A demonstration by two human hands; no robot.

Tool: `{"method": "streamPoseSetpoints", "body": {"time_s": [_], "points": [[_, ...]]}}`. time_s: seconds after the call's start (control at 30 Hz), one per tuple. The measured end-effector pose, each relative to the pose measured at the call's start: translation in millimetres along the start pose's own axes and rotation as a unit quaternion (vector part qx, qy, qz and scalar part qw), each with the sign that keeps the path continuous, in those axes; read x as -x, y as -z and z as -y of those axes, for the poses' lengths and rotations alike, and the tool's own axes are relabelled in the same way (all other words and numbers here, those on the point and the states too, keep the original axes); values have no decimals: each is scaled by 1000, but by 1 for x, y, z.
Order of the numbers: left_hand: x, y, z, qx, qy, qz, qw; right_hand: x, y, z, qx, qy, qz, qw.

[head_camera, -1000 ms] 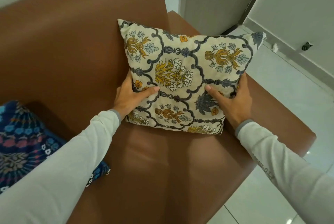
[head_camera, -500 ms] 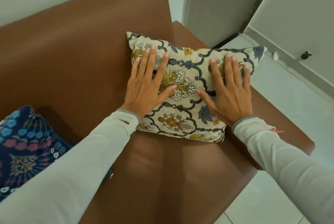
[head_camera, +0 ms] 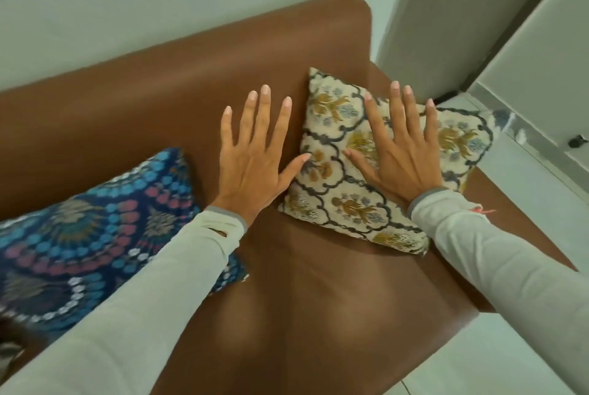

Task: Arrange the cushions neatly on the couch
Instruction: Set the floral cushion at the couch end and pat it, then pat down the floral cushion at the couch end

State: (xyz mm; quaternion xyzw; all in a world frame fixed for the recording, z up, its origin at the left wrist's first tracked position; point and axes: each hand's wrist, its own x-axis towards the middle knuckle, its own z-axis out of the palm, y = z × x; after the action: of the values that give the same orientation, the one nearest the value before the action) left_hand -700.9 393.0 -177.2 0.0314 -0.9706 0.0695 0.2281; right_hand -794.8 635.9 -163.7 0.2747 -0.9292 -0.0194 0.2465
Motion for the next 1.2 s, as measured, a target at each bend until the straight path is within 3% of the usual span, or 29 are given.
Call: {"method": "streamPoseSetpoints", "body": {"time_s": [0.23,0.5,0.67,0.77,0.83,0.97,1.07,1.13,1.2], "points": [[120,102,146,-77,108,-17,991,-42,71,184,-87,103,-28,991],[317,180,289,-176,257,28,950,-25,129,428,-177,276,-10,945],[405,202,340,-203,340,50,917,9,137,538,-215,352,26,911],[458,208,364,-190,423,51,884,25,138,587,-267,373,96,883],[497,212,378,-148,517,36,842,29,137,615,-333,371,212,841],[580,217,411,4,666,16,745,36,121,678,-446,297,452,713],[618,216,438,218,697,-31,683,42,97,725,-515,201,524,648],[634,211,455,290,682,-47,670,49,78,750,-564,169,543,599],[642,203,460,310,678,-73,663,53,80,767,-587,154,533,590]]}}
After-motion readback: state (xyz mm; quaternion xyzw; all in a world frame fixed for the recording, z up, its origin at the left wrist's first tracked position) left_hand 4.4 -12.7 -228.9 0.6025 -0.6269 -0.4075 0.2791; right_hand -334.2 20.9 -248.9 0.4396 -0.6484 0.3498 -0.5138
